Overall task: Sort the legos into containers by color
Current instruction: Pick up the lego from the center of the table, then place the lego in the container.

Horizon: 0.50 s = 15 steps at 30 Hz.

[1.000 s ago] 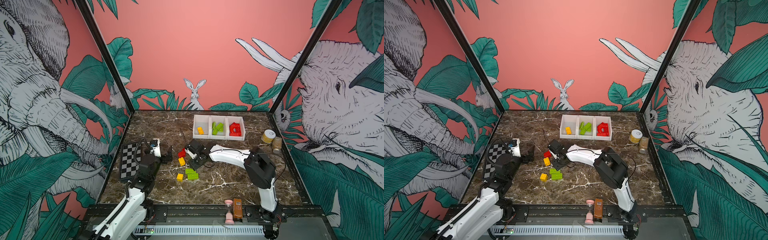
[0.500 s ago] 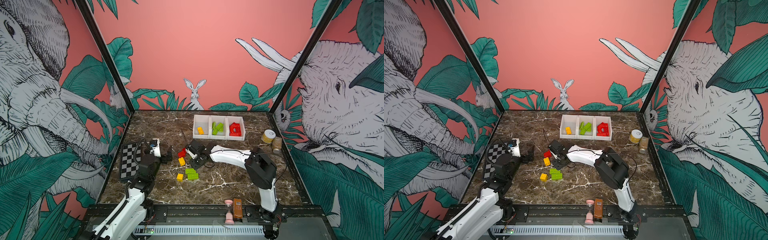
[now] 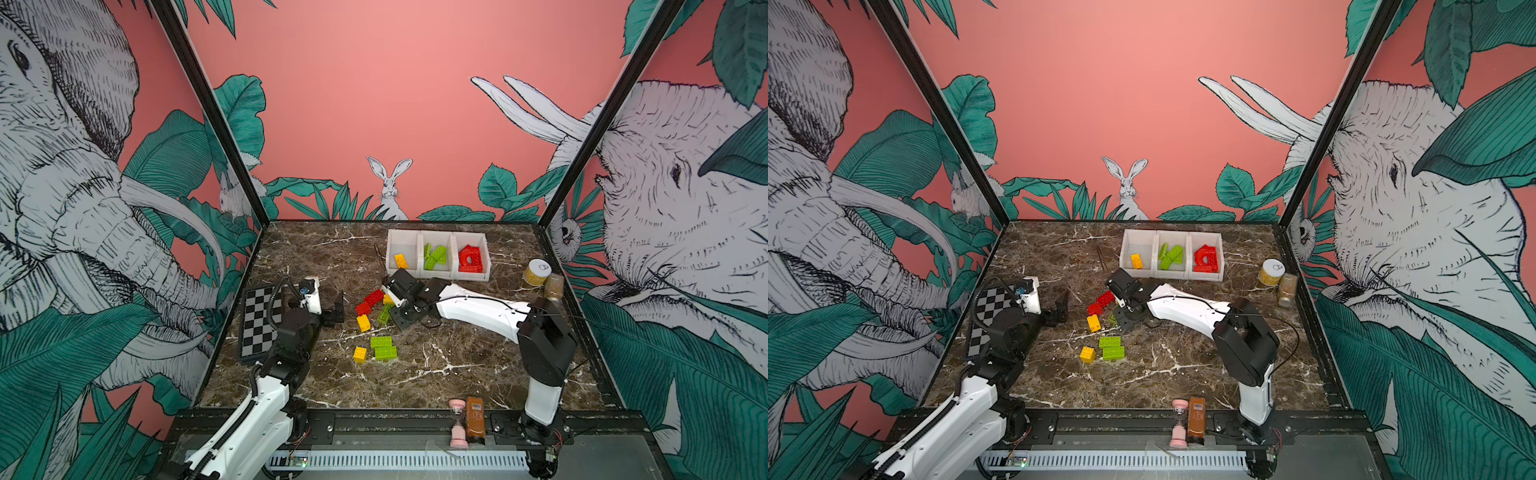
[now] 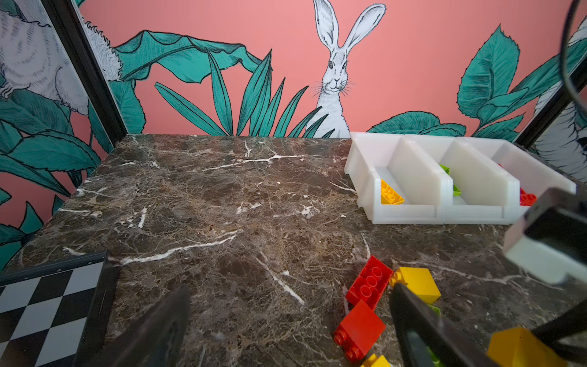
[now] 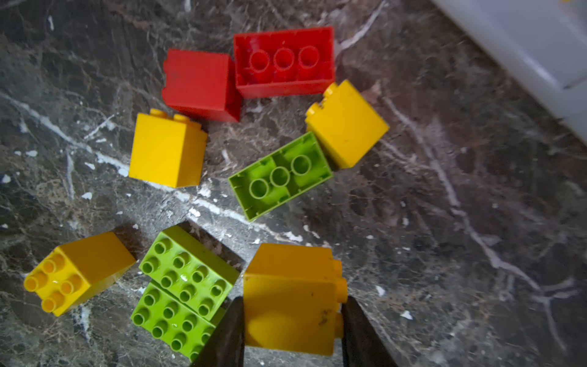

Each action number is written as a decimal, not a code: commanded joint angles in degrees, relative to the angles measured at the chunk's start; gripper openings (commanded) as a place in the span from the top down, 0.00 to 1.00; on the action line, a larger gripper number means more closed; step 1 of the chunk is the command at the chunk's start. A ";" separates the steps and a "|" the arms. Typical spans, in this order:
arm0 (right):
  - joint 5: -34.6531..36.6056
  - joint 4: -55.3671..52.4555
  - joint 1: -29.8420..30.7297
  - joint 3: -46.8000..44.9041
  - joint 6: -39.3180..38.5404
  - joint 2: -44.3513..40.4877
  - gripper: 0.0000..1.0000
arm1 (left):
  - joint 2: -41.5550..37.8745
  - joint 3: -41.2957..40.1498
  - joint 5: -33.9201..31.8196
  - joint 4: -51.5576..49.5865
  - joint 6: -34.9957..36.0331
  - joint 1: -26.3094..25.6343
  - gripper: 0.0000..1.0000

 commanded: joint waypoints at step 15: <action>1.42 2.11 -14.49 28.23 -8.78 13.89 0.64 | 0.01 0.97 -0.90 0.64 0.14 -0.20 0.02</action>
